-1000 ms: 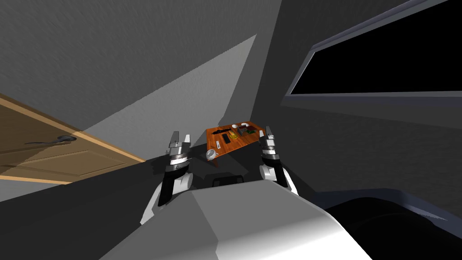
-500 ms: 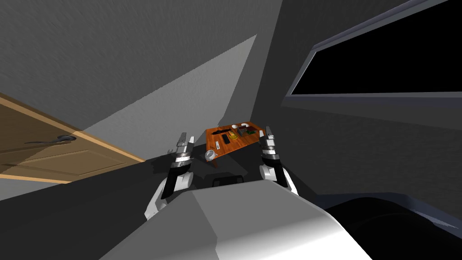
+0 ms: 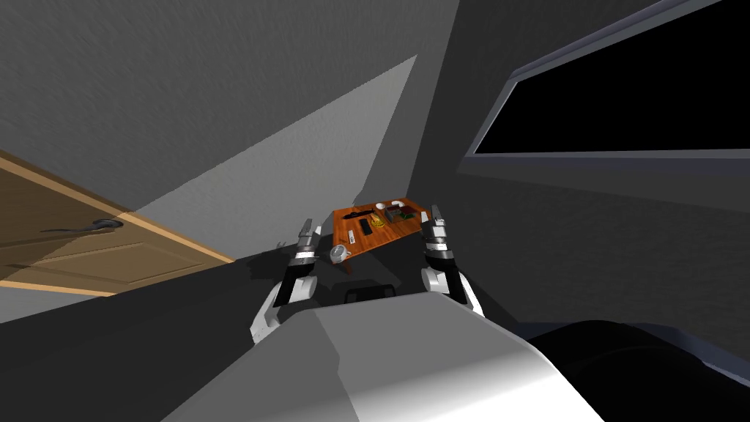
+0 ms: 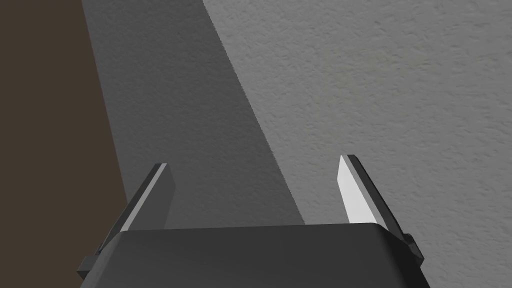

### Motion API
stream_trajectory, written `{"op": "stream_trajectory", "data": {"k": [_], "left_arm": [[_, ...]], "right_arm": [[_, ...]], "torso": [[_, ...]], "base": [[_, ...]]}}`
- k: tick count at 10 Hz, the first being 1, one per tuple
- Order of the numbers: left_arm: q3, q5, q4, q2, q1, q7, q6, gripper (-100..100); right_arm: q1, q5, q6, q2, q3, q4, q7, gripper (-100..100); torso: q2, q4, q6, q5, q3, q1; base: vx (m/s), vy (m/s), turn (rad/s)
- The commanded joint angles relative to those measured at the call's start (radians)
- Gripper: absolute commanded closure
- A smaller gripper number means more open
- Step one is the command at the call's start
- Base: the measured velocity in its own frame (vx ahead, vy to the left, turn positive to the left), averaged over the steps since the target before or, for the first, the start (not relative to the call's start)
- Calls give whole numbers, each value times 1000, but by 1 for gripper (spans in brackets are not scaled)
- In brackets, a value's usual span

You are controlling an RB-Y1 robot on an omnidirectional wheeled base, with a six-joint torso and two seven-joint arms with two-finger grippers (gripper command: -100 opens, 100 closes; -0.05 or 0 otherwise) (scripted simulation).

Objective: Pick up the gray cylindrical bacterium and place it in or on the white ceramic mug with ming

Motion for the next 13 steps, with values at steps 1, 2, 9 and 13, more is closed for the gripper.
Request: {"op": "stream_trajectory", "data": {"k": [1, 2, 9, 13], "left_arm": [[-3, 16, 50, 0, -41, 4, 48, -100], [-3, 16, 60, 0, -41, 4, 48, -100], [0, 66, 235, -3, -124, 32, 137, -100], [7, 93, 336, -6, -170, 53, 184, -100]], "right_arm": [[0, 0, 0, 0, 0, 0, 0, 0], [0, 0, 0, 0, 0, 0, 0, 0], [0, 0, 0, 0, 0, 0, 0, 0], [0, 0, 0, 0, 0, 0, 0, 0]], "torso": [[0, 0, 0, 0, 0, 0], [0, 0, 0, 0, 0, -1], [0, 0, 0, 0, 0, 1], [0, 0, 0, 0, 0, 0]], "base": [[46, -65, 35], [30, -45, 10], [34, -40, 17], [35, -42, 19]]}}
